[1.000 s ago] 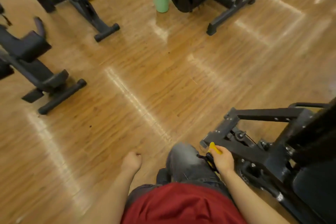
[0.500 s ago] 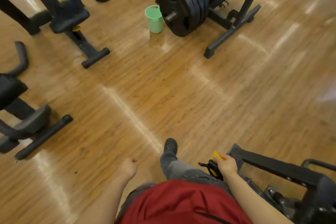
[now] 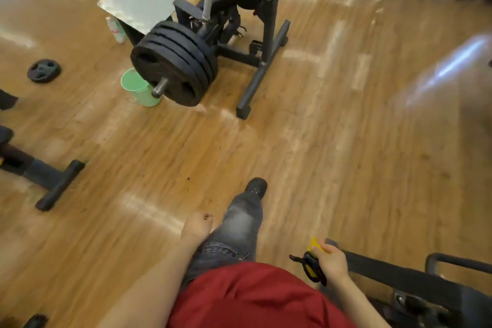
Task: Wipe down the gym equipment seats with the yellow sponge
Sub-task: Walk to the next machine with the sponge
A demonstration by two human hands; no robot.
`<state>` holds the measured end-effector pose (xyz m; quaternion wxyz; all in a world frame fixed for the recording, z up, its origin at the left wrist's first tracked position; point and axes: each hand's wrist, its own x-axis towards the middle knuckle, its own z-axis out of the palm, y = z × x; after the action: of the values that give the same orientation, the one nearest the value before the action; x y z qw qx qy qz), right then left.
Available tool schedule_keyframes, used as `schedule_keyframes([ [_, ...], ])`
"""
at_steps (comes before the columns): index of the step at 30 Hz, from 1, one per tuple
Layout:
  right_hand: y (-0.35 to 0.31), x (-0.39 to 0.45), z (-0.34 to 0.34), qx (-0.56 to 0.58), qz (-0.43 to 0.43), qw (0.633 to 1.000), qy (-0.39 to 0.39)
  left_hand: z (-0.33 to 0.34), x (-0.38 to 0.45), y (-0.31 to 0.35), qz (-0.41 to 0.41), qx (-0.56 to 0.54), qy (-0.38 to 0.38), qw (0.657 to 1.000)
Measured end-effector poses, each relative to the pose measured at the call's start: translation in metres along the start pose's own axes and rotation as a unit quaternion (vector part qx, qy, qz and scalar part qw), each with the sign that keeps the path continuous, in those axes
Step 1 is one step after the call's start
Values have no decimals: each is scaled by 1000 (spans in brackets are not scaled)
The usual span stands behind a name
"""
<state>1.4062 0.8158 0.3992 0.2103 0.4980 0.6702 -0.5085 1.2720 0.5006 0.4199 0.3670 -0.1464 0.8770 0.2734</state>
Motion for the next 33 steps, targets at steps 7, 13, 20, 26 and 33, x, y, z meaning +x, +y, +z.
schedule_keyframes([
  [7,-59,140,-61,69,82,991,79,-23,145,208,46,106,-124,985],
  [13,-171,168,-162,193,81,962,178,-4,225,409,103,249,-136,953],
  [20,-199,245,-274,276,152,914,255,89,240,591,154,350,-190,904],
  [26,-218,346,-436,342,176,874,296,177,248,759,187,376,-167,892],
  [33,-229,402,-590,336,193,872,299,298,232,943,246,367,-181,879],
])
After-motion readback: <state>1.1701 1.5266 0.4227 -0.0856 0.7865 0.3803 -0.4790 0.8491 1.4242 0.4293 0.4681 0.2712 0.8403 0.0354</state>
